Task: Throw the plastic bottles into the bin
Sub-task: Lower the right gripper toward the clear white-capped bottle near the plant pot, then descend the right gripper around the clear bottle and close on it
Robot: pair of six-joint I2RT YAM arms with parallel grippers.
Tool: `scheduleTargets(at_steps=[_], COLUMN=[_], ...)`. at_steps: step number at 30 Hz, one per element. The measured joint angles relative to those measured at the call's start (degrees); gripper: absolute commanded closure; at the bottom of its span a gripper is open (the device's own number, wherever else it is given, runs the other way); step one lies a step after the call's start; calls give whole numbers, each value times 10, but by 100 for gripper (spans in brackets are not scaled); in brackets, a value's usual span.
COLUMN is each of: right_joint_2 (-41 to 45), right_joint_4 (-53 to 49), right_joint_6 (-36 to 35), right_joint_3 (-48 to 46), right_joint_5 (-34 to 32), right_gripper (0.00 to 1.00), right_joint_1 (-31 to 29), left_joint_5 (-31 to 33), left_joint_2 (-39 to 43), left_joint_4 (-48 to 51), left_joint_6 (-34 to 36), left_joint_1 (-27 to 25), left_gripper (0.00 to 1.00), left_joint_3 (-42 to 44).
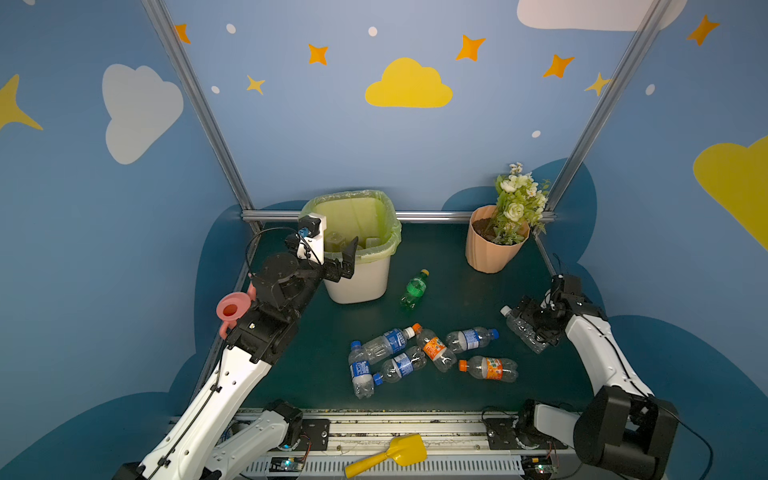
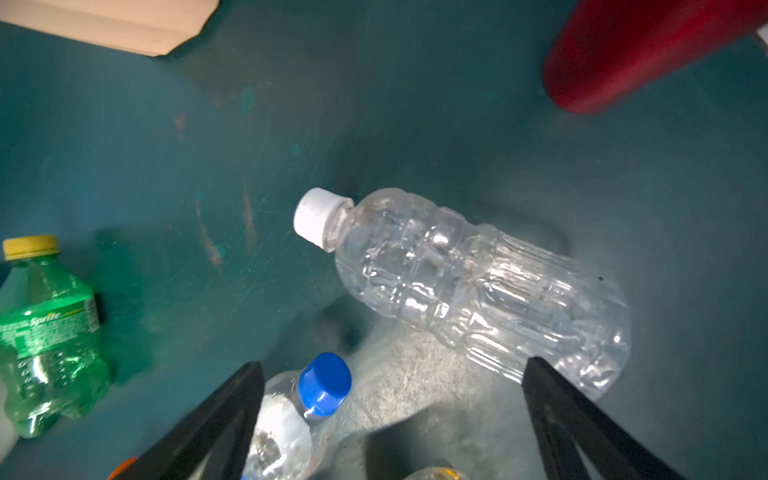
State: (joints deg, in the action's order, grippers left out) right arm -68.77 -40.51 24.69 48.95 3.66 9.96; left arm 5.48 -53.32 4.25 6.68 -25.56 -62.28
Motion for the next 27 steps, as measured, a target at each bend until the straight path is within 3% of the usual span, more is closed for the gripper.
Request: scheduleTargets(at_steps=[12,27], right_joint_2=[-13,-129], right_joint_4=[-37,-60], right_joint_6=[-31,-136], right_joint_3=[45,93], right_joint_5=[-40,-37], right_gripper=[3,3], right_joint_1=[-9,-9], left_joint_5=[0,-7], left_joint_2=[-1,-1], left_joint_4=[12,22], left_joint_6=[-1,-5], left_joint_1=[0,0], left_gripper=[0,0], left_joint_3=[4,12])
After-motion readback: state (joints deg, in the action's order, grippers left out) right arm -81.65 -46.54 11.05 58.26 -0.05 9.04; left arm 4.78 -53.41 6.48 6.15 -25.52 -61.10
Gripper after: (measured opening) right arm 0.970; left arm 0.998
